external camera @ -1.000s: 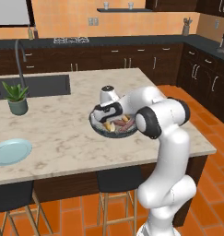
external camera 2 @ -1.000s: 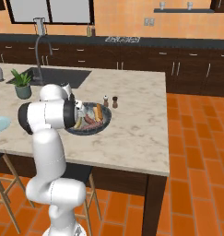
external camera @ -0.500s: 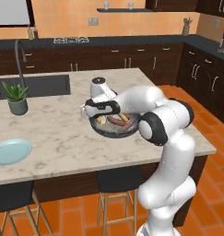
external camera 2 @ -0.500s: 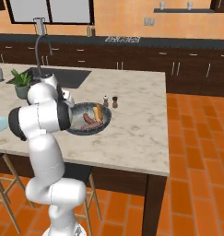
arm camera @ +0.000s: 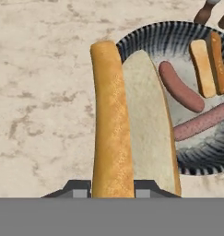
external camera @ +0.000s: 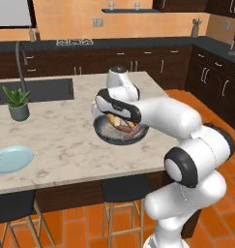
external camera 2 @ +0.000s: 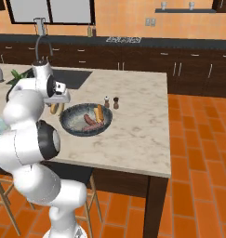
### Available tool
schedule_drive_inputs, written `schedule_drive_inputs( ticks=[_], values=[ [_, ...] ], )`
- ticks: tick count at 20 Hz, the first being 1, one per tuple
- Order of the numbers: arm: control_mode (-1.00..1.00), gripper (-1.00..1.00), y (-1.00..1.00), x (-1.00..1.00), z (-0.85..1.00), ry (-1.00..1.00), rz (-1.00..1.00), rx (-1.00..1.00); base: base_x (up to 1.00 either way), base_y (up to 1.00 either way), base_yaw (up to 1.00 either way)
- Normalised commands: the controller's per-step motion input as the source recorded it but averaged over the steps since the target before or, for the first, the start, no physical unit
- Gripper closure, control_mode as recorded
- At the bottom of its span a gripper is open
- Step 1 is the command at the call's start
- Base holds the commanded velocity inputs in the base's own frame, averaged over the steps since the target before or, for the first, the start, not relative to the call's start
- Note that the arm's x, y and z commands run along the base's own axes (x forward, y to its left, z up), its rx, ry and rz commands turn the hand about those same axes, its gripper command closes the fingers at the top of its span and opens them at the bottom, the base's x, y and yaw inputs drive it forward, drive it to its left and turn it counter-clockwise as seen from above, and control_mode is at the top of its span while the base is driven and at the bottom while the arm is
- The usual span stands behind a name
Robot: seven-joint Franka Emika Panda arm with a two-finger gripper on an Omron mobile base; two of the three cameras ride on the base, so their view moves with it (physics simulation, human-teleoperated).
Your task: Place one bun and one sausage from the bowl on each plate.
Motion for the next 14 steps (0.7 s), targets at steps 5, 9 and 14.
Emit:
schedule_drive_inputs(
  ticks=[5,9,14],
  values=[
    [-1.0,1.0,-0.07,-0.98,0.51,0.01,0.07,0.0,0.0,0.0,0.0],
    [-1.0,1.0,-0.62,-0.76,0.23,0.07,-0.1,0.0,0.0,0.0,0.0],
    [-1.0,1.0,-0.17,-0.09,0.0,0.0,-0.07,0.0,0.0,0.0,0.0]
  ],
)
